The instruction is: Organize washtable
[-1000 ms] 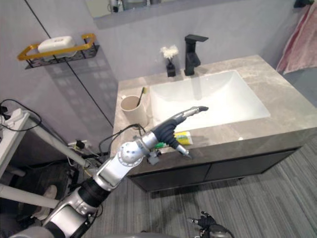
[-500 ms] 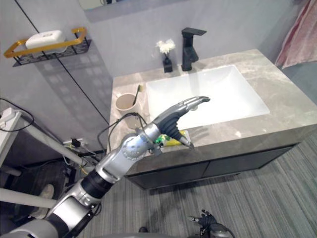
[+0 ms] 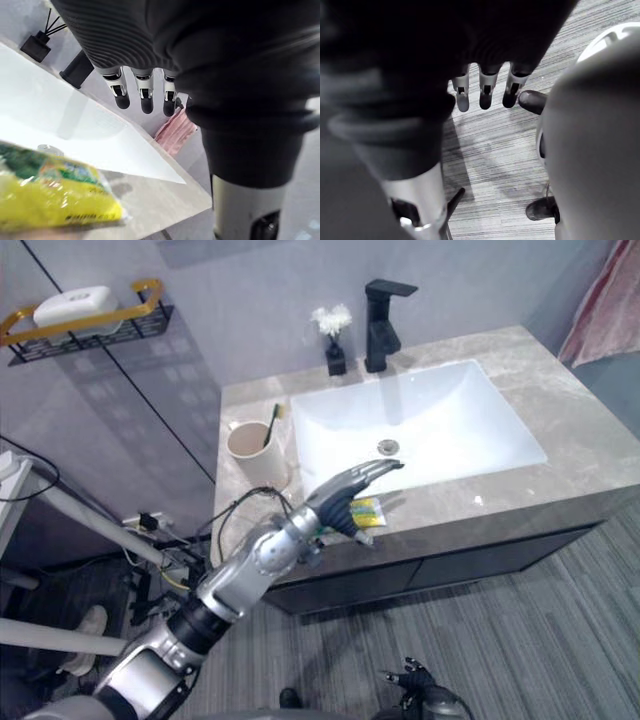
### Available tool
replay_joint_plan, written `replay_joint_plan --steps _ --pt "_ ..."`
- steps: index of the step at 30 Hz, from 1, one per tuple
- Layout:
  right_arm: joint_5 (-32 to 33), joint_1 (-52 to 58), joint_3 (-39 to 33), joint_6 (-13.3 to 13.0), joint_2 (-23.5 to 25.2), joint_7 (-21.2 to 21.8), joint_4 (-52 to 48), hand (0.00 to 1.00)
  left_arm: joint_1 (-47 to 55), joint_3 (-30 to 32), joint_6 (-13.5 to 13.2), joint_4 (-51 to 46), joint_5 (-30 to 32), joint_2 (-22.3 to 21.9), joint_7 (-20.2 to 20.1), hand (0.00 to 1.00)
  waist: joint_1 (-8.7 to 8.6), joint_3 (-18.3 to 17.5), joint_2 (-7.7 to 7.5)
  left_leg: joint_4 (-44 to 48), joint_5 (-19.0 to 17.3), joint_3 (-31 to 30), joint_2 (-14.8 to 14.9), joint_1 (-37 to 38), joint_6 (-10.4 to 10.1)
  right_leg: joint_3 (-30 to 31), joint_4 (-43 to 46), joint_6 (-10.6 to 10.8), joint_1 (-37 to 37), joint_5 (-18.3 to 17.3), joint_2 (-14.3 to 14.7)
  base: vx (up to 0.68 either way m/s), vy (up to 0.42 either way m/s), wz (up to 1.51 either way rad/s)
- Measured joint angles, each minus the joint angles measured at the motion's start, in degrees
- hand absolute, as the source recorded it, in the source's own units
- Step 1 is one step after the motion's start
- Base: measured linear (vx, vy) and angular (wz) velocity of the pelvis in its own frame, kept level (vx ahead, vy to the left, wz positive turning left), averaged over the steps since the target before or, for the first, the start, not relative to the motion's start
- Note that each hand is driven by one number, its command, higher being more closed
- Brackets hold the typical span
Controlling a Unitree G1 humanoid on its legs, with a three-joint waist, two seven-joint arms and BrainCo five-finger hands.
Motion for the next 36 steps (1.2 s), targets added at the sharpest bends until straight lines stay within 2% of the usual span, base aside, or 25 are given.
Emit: replay_joint_plan --steps 6,11,25,30,36 --pt "-0.04 0.38 -0.54 -0.09 0.92 -0.01 -2.0 0.0 2.97 0.13 0.04 4.73 0.84 1.26 -0.05 0.0 -0.06 1.47 -0.53 0.92 -0.05 0.2 0.28 0.03 -0.05 0.21 -0.4 -0.26 0.33 0.18 0.2 0.0 -0.001 -0.02" --pt "-0.14 0.39 -0.45 -0.14 1.02 0.0 -2.51 0.0 4.15 3.68 -0.32 5.54 3.09 1.21 1.64 0.0 -0.03 2.14 -1.28 0.85 -0.05 0.45 0.81 -0.05 -0.05 0.22 -1.73 -0.93 0.25 0.86 1.11 -0.01 -0.005 -0.02" --pt "-0.74 0.73 1.34 -0.19 1.01 0.04 -3.7 0.0 5.79 8.89 -0.07 5.79 3.62 1.21 3.92 0.0 -0.06 2.16 -1.26 -0.18 -0.03 0.56 0.6 0.37 -0.05 -0.09 -3.62 -0.97 1.35 1.72 1.86 0.0 -0.002 0.0" --pt "-0.86 0.74 3.34 -0.51 0.97 0.02 -3.71 0.0 6.47 8.95 -0.18 5.56 4.16 1.28 5.07 0.0 -0.06 2.2 -1.33 -0.33 -0.03 0.04 0.32 0.84 -0.05 -1.01 -4.27 -0.97 2.43 1.72 1.82 0.0 0.002 0.06" --pt "-0.87 0.87 3.39 -1.05 0.92 0.06 -3.46 0.0 8.17 9.08 0.28 0.64 4.67 1.32 5.2 0.0 0.26 2.18 -1.24 -0.28 0.03 -0.24 0.13 -0.06 -0.01 -1.32 -3.14 -0.92 1.3 1.72 1.05 -0.01 0.015 0.03"
